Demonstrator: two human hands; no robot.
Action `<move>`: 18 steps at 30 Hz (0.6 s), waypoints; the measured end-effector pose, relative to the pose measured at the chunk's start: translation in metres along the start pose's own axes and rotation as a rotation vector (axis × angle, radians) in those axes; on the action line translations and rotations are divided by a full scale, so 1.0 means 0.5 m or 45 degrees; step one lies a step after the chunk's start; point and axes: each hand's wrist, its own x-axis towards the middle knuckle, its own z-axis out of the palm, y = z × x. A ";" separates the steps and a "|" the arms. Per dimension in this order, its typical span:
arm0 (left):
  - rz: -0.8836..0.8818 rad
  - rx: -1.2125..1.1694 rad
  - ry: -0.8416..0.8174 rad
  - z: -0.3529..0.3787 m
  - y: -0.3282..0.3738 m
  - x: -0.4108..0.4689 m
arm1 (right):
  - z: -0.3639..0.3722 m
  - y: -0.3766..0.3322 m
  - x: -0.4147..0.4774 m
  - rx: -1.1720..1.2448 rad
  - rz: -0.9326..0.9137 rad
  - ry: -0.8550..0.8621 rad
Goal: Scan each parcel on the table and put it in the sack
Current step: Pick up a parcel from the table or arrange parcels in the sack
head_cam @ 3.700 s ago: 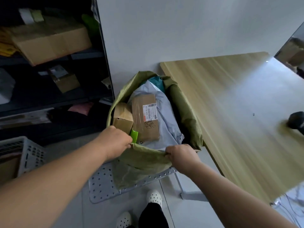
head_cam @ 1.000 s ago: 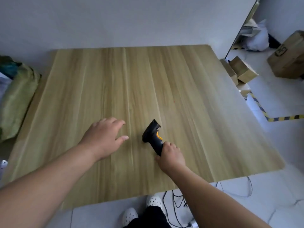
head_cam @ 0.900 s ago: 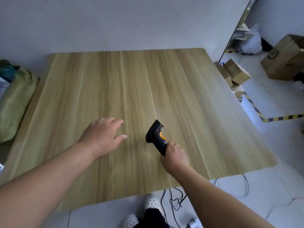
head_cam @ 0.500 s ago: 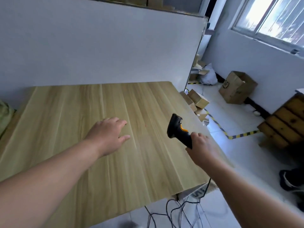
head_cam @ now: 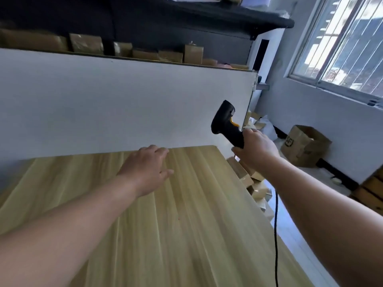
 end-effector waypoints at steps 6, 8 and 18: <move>-0.073 -0.010 0.007 0.053 -0.027 0.207 | 0.094 -0.006 0.241 0.028 -0.030 -0.078; -0.106 0.004 -0.003 0.080 -0.043 0.269 | 0.127 0.000 0.324 0.021 -0.066 -0.059; -0.248 0.067 -0.154 0.265 -0.121 0.470 | 0.477 0.028 0.499 0.343 0.133 -0.331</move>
